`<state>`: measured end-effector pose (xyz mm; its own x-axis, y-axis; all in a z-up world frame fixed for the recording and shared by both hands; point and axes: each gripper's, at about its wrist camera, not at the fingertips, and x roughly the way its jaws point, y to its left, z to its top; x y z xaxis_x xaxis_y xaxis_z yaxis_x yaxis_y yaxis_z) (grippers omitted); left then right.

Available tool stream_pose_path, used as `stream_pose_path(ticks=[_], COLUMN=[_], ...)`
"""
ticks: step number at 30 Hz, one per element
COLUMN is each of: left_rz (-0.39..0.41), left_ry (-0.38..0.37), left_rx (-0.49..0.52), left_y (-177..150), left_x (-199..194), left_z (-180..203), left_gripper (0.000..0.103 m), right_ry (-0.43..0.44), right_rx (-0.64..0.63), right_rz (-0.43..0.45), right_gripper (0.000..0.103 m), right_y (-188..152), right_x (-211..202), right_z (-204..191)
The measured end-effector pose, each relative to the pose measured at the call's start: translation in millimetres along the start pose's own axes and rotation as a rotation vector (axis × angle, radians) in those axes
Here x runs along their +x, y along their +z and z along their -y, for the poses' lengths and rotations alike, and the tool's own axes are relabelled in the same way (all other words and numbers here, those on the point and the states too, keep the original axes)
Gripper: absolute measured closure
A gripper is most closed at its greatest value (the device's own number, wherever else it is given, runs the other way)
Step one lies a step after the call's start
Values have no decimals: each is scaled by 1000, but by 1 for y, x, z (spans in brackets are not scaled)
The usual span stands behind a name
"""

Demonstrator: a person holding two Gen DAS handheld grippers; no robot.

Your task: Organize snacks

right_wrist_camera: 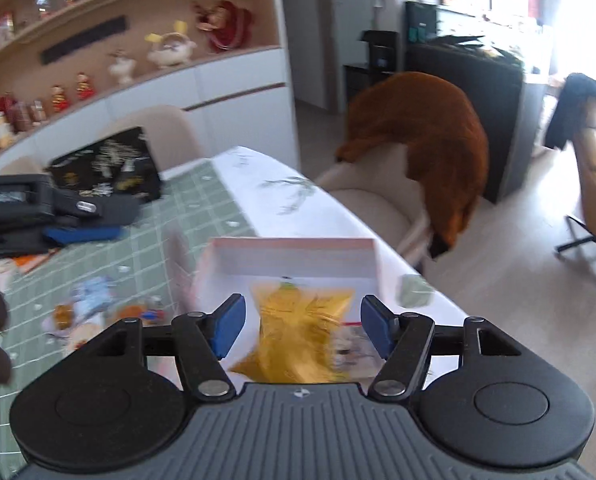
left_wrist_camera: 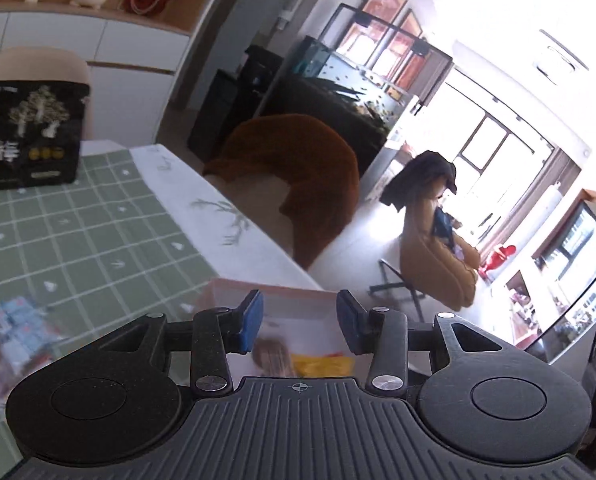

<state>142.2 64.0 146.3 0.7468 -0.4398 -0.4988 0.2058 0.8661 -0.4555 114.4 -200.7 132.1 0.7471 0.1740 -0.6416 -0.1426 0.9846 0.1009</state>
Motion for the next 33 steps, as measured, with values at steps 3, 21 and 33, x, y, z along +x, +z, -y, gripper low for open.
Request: stream_pose_path(ticks=[3,21,33], left_rz=[-19,-128,-213], left_ry=[97,525,382], left_rx=[-42,-42,-110], left_y=[-13,-44,-101], left_x=[-4,12,-35], left_z=[-45,-201,-159], left_gripper=[57,55,56], right_ry=[-5,179,176], right_rx=[0,-100,-238], right_rz=[-16,-172,-388], right_gripper=[33,33,33], right_y=[-16,10,13], right_x=[2,85,209], right_z=[7,-126,-268])
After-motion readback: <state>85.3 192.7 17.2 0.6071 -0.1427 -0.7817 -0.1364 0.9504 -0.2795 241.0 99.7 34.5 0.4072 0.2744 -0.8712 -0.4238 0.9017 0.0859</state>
